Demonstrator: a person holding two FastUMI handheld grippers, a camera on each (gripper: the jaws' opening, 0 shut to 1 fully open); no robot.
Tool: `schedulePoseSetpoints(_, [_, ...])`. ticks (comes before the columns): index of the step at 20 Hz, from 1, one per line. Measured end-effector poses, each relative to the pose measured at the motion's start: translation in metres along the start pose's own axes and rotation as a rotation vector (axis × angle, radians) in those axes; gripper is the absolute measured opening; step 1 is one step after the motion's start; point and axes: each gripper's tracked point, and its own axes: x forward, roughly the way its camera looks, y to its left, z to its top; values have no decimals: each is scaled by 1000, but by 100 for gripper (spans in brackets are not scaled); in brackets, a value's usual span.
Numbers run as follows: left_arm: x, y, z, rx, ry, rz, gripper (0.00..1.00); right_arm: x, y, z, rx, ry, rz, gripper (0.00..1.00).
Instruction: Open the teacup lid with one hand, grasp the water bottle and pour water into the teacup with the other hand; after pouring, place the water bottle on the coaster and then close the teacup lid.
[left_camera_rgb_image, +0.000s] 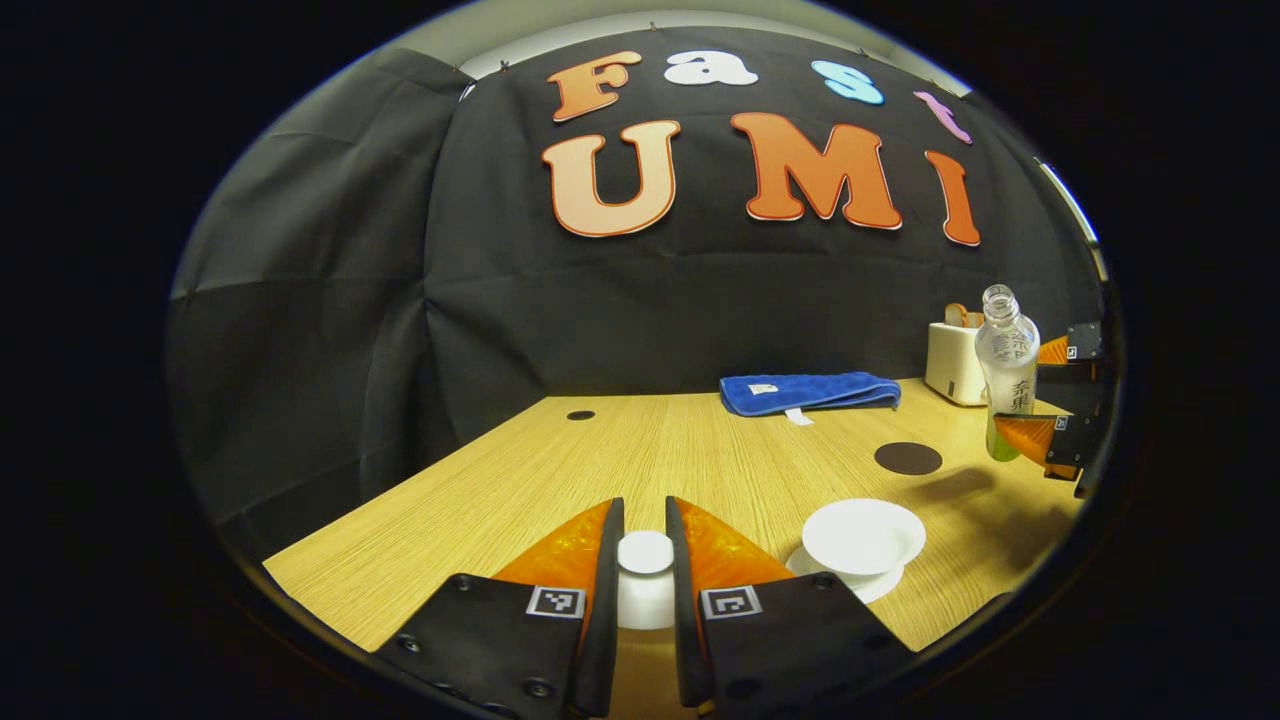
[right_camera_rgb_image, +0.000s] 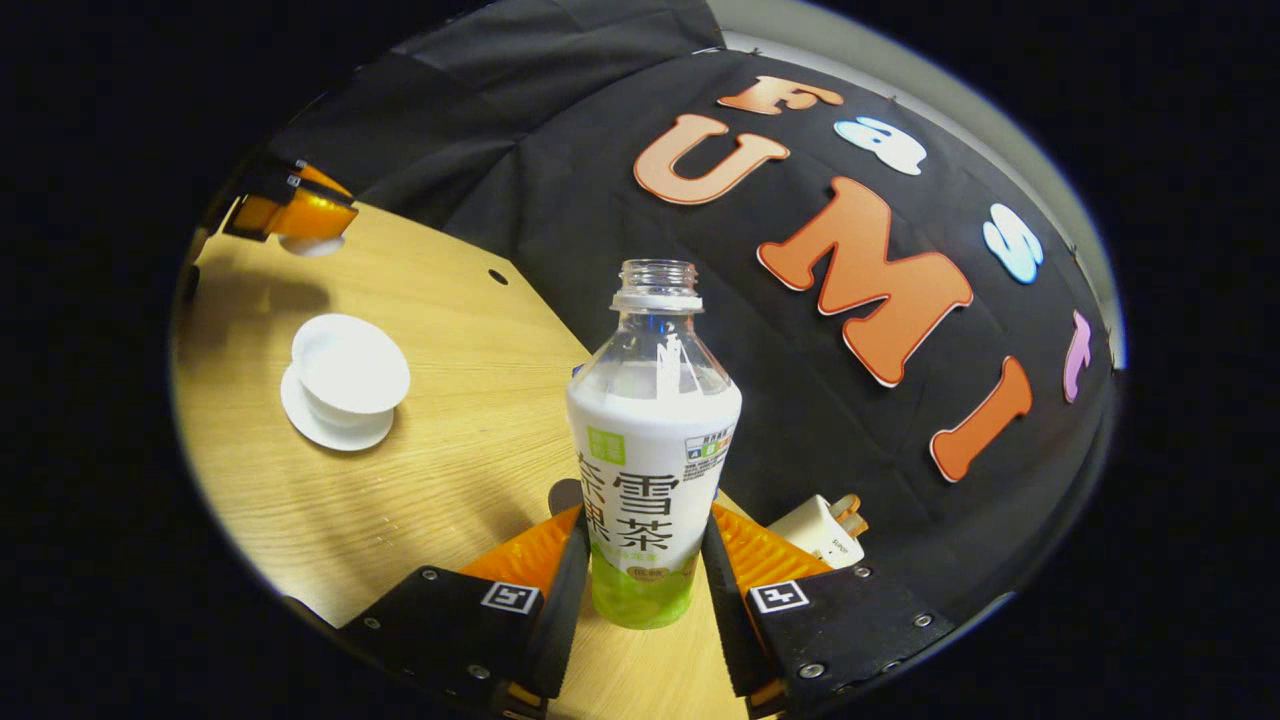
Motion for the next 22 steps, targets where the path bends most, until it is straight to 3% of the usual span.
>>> schedulePoseSetpoints(15, [-1,23,-10,-15,18,24,28,15,32,26,-485,-105,-24,62])
schedulePoseSetpoints(22, [-4,29,-14,-15,21,25,28,18,37,40,-653,-160,-52,61])
